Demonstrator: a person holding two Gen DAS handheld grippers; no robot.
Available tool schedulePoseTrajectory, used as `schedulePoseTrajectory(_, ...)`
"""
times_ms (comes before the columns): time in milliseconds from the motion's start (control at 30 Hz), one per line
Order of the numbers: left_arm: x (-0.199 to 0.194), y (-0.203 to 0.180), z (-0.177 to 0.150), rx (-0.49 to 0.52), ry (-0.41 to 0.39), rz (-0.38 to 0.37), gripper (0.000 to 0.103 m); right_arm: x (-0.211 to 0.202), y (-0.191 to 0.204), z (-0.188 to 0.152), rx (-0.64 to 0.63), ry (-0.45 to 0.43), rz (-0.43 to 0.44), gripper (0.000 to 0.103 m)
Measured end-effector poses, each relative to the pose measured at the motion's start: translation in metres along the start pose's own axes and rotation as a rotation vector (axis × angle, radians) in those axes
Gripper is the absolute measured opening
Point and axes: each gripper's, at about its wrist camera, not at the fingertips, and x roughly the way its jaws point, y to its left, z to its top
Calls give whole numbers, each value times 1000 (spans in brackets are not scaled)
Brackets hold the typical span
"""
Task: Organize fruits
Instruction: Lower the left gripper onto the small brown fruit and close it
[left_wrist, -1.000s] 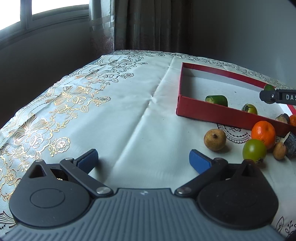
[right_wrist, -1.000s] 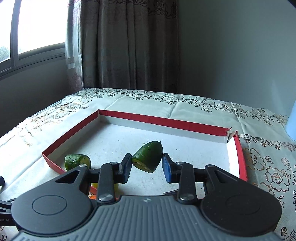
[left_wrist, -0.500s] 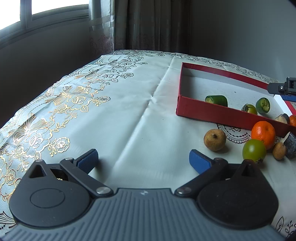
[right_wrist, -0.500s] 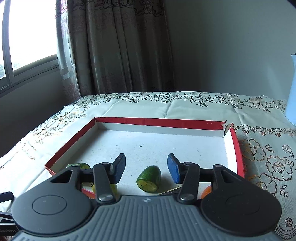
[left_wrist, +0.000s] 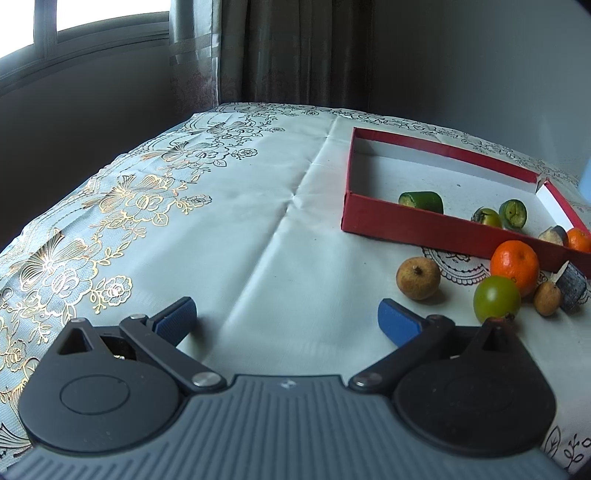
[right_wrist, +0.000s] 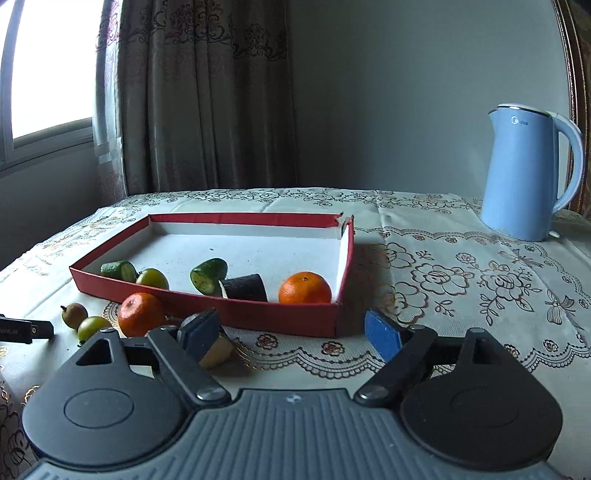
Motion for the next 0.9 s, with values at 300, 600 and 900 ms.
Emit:
schedulePoseTrajectory(300, -12, -18, 6, 69, -89, -71, 102, 5, -38, -4, 234, -1, 91, 86)
schedulePoseTrajectory(600, 1, -54, 17, 174, -76, -120, 74, 8, -45, -6, 277, 17, 113, 86)
schedulePoseTrajectory(900, 13, -50, 16, 169, -25, -168, 30, 9, -48, -6, 301, 24, 121, 86)
